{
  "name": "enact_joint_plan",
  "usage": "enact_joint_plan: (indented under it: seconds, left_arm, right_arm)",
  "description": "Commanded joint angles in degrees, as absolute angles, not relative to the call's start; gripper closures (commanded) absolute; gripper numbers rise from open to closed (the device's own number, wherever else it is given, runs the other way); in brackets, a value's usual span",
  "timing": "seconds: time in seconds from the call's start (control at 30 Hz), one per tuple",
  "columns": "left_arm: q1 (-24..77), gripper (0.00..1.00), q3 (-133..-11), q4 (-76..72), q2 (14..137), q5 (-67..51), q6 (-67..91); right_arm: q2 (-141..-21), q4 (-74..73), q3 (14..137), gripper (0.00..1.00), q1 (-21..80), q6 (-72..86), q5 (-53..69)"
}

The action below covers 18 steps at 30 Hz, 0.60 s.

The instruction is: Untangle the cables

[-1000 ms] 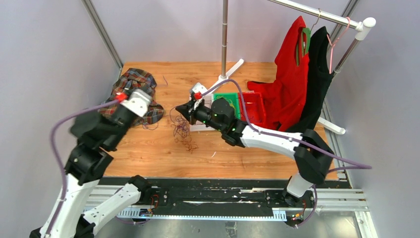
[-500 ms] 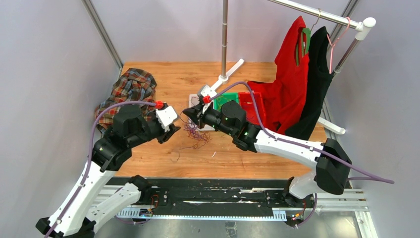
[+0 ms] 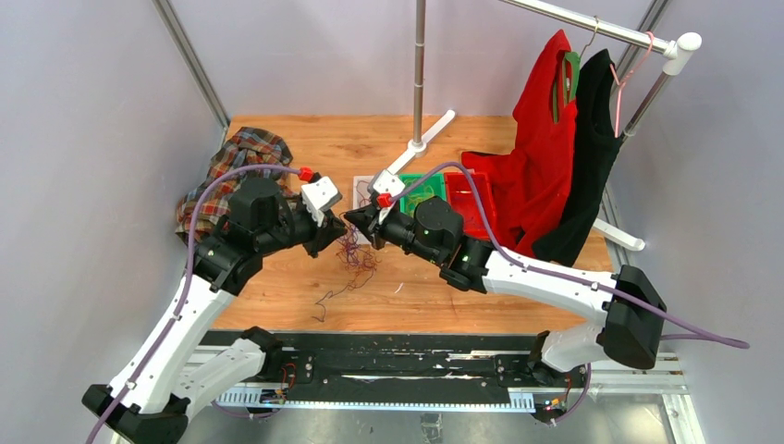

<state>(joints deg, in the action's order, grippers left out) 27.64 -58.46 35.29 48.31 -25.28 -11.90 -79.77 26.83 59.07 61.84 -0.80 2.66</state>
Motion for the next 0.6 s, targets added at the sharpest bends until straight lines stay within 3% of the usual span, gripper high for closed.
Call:
enact_joint_plan:
  seconds: [0.0,0.1,0.27,0.3,0.37,0.4,0.47,0.57]
  left_arm:
    - [24.51,0.89,-61.71,35.27,49.51,-29.42,-10.39]
    - [23.43,0.99,-63.45,36.84,49.56,-33.35,-11.37]
    - [23.45,0.99,-65.09,38.96,48.06,-38.59,-13.64]
    - [23.43,0.90,-65.24,39.21,48.00,-39.39,-13.39]
    - [23.43,0.61,-65.29,39.68,48.12,-41.01,-12.67]
    - [23.40,0.53,-65.11,39.53,48.22,-41.50,-12.05]
    - [23.38,0.46,-64.51,38.08,48.61,-41.91,-10.03]
    - [23.46,0.45,-63.90,36.00,50.10,-42.04,-6.50]
  right_arm:
    - [-77.99,26.78,57.73,0.99,63.01,-3.17,0.36]
    - [-77.43,26.05,57.35,0.99,63.17,-3.81,-0.69]
    - [-76.27,25.40,56.22,0.99,63.15,-4.62,-2.72]
    - [-76.24,25.40,56.17,0.99,63.17,-4.54,-2.72]
    - [-76.13,25.47,56.19,0.99,63.26,-4.33,-2.72]
    - [-76.06,25.46,56.17,0.99,63.26,-4.24,-2.54]
    - [-76.06,25.57,56.25,0.99,63.41,-4.03,-2.22]
    - [-75.73,26.31,55.93,0.99,63.59,-3.70,-1.66]
